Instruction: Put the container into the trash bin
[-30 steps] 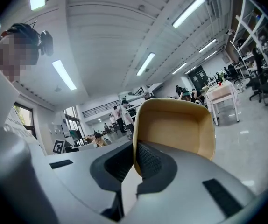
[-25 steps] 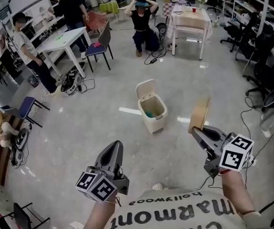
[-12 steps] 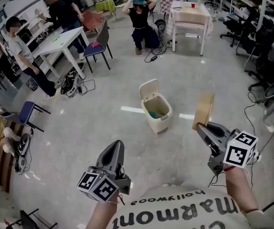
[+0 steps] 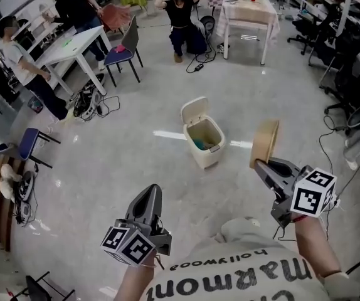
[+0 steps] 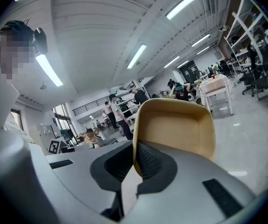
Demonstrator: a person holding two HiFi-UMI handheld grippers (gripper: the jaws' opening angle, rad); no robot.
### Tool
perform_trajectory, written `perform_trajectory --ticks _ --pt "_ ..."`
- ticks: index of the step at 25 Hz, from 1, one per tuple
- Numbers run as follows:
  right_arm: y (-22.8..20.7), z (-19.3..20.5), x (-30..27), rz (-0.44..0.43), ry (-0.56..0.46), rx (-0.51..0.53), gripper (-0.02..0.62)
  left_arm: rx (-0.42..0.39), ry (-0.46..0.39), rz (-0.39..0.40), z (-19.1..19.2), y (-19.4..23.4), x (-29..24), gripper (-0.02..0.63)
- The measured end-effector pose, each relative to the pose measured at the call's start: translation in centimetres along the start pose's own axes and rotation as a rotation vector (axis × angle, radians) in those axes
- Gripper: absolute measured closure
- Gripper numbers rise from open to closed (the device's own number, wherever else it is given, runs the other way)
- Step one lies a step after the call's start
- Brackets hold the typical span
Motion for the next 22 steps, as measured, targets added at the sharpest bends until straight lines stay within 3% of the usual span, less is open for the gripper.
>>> perform_trajectory --ticks 10,22 --pt "-1.7 -0.9 -3.2 -0.025 0.042 -0.011 0.589 0.002 0.003 -0.033 -0.5 1.1 -2.1 0.612" --pt "-8.0 -4.4 -6.1 -0.066 0.074 0.0 0.589 -0.001 -0.016 -0.067 -1.0 0.9 -8.6 0.612"
Point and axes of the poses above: the fingertips, and each gripper's own axes: x backward along the fingers, y to its left, z out of its underside, the point moved 7 cm from there along x, backward along the fingers, and after that the axes turned 1 degree about y, right-handed, at the moved point
